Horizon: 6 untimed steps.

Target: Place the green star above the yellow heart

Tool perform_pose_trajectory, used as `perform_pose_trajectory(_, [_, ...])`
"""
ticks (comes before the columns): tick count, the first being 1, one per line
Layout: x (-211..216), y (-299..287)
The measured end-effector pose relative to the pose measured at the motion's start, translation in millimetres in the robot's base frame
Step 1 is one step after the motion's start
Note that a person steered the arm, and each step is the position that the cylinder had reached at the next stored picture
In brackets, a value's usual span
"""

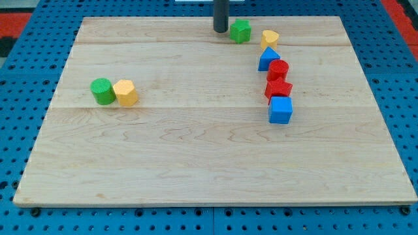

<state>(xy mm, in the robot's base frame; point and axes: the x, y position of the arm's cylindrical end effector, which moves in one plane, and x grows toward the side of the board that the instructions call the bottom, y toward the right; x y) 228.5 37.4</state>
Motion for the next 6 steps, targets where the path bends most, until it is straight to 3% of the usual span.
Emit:
perform_pose_trajectory(2, [0,77])
perform_pose_trajectory(4, [-35,92])
perform_pose_trajectory(5, [-9,198])
perform_pose_trajectory(6, [20,189])
